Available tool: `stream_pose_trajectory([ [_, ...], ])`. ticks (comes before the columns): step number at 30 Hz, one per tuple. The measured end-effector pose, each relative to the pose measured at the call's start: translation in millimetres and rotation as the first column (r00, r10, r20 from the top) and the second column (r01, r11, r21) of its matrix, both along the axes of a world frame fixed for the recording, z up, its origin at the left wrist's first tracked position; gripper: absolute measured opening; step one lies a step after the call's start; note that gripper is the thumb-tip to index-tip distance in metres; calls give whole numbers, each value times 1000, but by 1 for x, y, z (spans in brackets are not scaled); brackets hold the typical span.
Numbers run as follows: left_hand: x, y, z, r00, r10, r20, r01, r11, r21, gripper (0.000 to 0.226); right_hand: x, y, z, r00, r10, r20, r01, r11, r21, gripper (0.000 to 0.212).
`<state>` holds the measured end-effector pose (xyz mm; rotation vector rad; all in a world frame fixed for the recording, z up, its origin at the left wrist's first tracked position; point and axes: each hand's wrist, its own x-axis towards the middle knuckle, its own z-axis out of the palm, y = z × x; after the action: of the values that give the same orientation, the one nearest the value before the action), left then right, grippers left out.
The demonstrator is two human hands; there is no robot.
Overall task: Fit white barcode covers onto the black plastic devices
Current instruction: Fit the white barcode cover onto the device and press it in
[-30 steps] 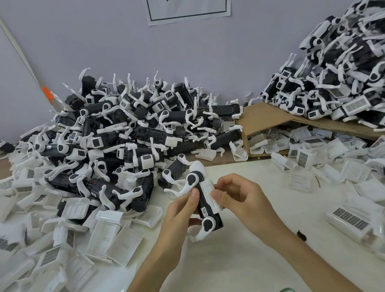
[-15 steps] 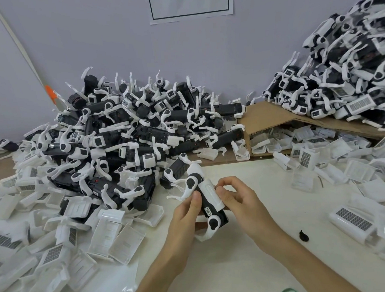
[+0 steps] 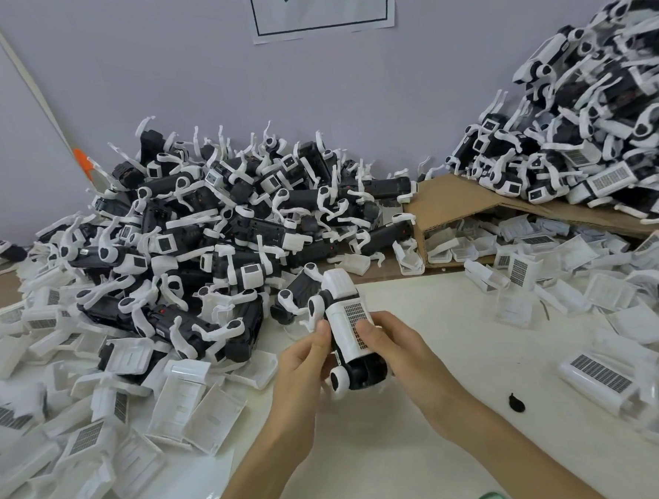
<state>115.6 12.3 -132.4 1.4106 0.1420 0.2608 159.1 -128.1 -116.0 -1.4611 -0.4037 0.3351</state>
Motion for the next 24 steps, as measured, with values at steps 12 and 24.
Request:
stream_pose_trajectory([
  [12, -5, 0, 9, 954, -258, 153, 234, 959, 159, 34, 1, -5, 2, 993, 89, 77, -86, 996, -33, 44],
  [24, -6, -2, 9, 953, -246, 174, 223, 964, 142, 40, 5, -5, -2, 979, 18, 201, -5, 998, -65, 13],
])
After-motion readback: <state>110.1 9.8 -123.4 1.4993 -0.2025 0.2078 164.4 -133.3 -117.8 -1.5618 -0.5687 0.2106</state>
